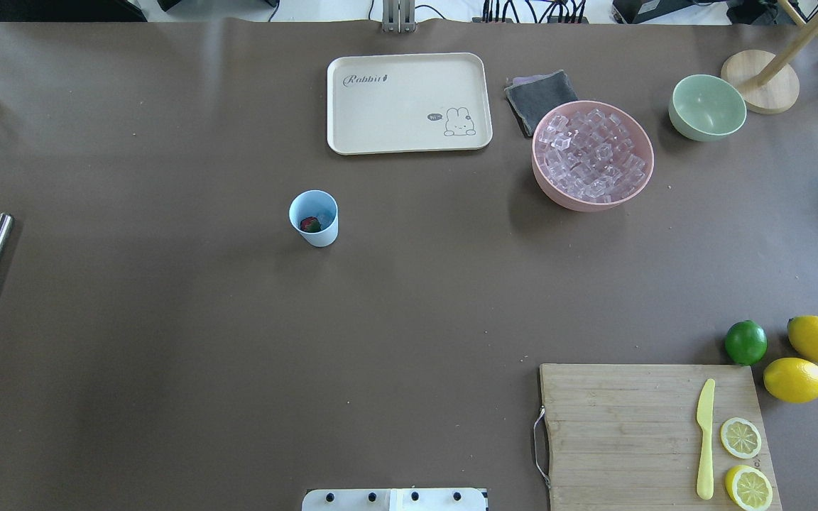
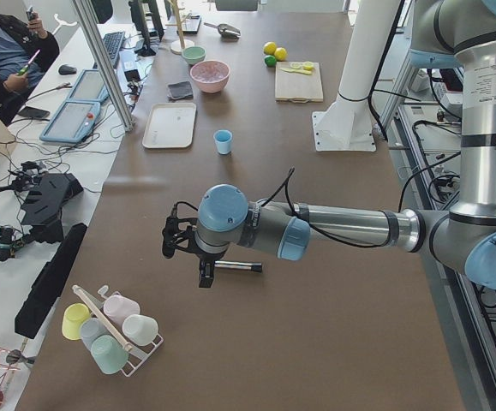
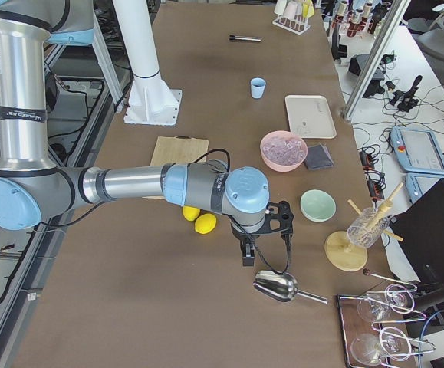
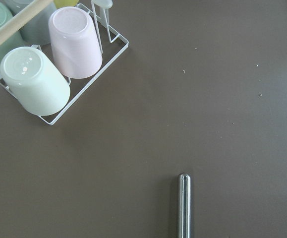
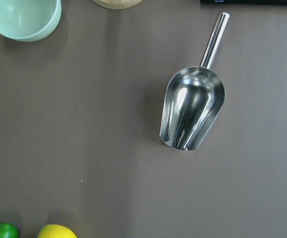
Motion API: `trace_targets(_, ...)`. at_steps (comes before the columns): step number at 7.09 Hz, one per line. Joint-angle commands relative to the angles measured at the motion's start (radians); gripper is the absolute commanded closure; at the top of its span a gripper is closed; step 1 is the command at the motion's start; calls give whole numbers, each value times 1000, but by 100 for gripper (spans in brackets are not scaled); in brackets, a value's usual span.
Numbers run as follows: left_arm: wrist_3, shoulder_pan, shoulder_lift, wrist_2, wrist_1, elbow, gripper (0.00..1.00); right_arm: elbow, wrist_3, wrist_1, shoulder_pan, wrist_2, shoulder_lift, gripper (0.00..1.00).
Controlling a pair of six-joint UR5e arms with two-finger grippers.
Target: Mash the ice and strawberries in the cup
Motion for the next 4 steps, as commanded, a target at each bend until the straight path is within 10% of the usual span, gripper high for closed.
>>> trace_targets(1,4,0,16,46,-22,-14,2,-7,3,-1,0,-18,5,0)
trace_targets(4,4,7,42,47,-28,24,2,-41,93,-12,-18,-117,48,0)
